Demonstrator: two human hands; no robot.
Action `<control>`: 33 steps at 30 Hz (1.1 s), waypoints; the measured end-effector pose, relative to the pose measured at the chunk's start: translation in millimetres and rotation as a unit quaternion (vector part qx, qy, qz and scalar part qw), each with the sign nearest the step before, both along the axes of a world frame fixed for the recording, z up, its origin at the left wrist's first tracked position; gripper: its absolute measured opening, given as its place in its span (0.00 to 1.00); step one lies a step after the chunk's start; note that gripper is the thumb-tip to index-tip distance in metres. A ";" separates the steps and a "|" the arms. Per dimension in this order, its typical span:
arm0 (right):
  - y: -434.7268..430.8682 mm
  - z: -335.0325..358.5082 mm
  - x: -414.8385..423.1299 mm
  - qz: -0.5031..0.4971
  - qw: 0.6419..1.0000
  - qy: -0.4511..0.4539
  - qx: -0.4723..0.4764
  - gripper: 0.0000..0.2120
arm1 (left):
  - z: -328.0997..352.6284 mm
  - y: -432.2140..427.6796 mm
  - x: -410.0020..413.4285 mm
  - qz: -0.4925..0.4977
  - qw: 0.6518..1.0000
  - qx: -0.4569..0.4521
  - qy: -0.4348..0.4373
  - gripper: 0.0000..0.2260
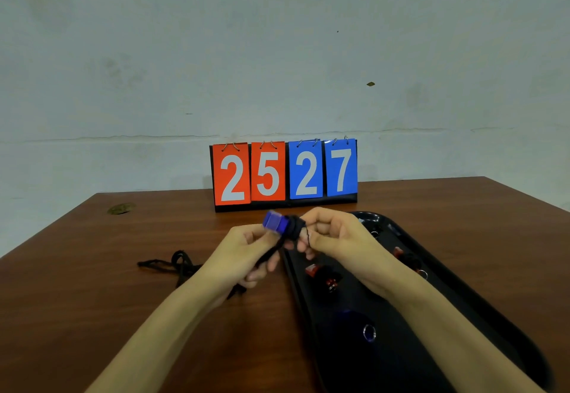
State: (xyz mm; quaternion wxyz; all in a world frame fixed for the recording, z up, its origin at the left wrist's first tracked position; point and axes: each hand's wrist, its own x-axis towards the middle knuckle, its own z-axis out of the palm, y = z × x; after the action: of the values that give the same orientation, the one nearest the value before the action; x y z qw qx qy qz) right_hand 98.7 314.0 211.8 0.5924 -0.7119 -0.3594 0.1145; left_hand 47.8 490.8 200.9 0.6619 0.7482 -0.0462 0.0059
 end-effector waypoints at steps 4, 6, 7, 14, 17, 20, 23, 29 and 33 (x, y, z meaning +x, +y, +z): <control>-0.6 -0.7 5.5 -0.083 0.995 0.037 0.035 0.06 | -9.5 -8.2 4.7 0.021 0.998 0.050 -0.020 0.09; 1.7 -4.4 8.0 -0.127 0.991 0.031 0.015 0.06 | -13.5 -11.6 6.7 0.033 0.994 0.094 -0.053 0.09; 2.9 -5.9 9.4 -0.146 0.989 0.030 0.012 0.06 | -15.6 -13.1 6.9 0.038 0.990 0.113 -0.072 0.10; 4.6 -17.5 11.1 -0.270 0.954 -0.104 -0.075 0.04 | -24.8 -20.2 3.8 0.035 0.963 0.220 -0.150 0.06; 4.3 -17.5 8.5 -0.278 0.930 -0.174 -0.164 0.04 | -21.5 -18.2 2.3 0.067 0.953 0.249 -0.156 0.07; 3.5 -18.1 9.9 -0.261 0.914 -0.219 -0.221 0.03 | -16.9 -11.0 5.0 0.106 0.949 0.261 -0.140 0.10; 5.3 -20.7 9.1 -0.224 0.902 -0.260 -0.263 0.03 | -15.4 -3.8 9.2 0.131 0.947 0.264 -0.128 0.13; 8.2 -24.5 3.0 -0.116 0.885 -0.350 -0.284 0.04 | -9.6 0.4 7.8 0.091 0.951 0.263 -0.131 0.14; 12.8 -27.2 -2.0 -0.032 0.936 -0.268 -0.226 0.05 | -3.5 6.5 7.4 0.107 0.955 0.224 -0.159 0.13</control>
State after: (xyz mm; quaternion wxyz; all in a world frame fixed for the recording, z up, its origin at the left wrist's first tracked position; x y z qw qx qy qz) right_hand 96.7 326.8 184.6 0.3010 -0.8427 -0.4459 -0.0213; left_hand 55.1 497.3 197.4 0.4570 0.8670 -0.0708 0.1856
